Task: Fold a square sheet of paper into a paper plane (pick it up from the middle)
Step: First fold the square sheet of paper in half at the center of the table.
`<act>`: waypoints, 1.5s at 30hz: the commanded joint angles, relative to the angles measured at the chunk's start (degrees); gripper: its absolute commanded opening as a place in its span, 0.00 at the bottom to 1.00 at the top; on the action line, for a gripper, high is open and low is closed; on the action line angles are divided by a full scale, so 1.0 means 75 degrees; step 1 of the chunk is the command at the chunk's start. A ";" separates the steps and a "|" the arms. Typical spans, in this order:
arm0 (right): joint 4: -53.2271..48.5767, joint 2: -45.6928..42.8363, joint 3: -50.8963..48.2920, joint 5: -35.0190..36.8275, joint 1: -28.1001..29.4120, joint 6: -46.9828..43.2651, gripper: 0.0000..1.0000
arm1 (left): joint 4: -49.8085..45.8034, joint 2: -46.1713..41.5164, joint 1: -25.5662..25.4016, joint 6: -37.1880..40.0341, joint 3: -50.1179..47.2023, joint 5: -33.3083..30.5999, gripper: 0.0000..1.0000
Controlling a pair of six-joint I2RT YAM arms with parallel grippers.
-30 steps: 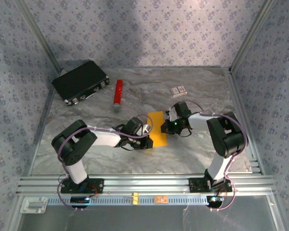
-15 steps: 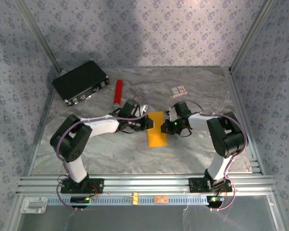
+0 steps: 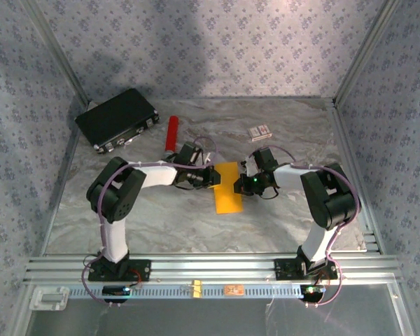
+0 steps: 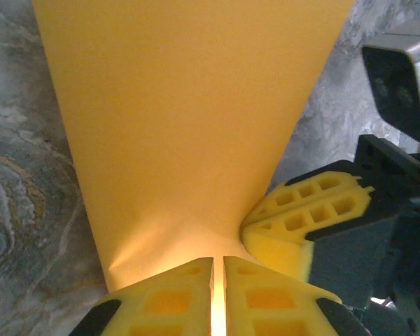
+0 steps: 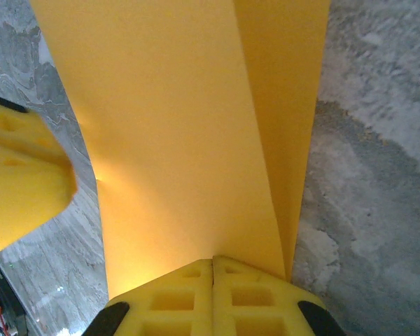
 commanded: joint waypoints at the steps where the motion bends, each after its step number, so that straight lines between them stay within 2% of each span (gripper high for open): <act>1: -0.1084 0.0400 -0.0370 0.1188 -0.0082 -0.0038 0.00 | -0.0080 0.0306 0.0037 0.0220 0.0094 0.0153 0.11; 8: -0.1131 0.0431 -0.0347 0.1199 -0.0076 -0.0073 0.00 | -0.0072 0.0390 0.0120 0.0162 -0.0237 -0.0008 0.11; 15: -0.1190 0.0430 -0.0324 0.1246 -0.0085 -0.0108 0.00 | -0.0598 0.0033 0.0198 0.0185 0.0479 -0.0041 0.11; 21: -0.1179 0.0495 -0.0342 0.1236 -0.0101 -0.0136 0.00 | -0.0712 0.0266 0.0236 0.0178 0.1091 0.0228 0.11; 38: -0.1113 0.0446 -0.0407 0.1206 -0.0106 -0.0108 0.00 | -0.0817 0.1087 0.0394 0.0395 0.0768 -0.0223 0.09; 45: -0.1145 0.0436 -0.0372 0.1223 -0.0110 -0.0120 0.00 | -0.1358 0.0842 0.0407 0.0594 0.1410 -0.0212 0.10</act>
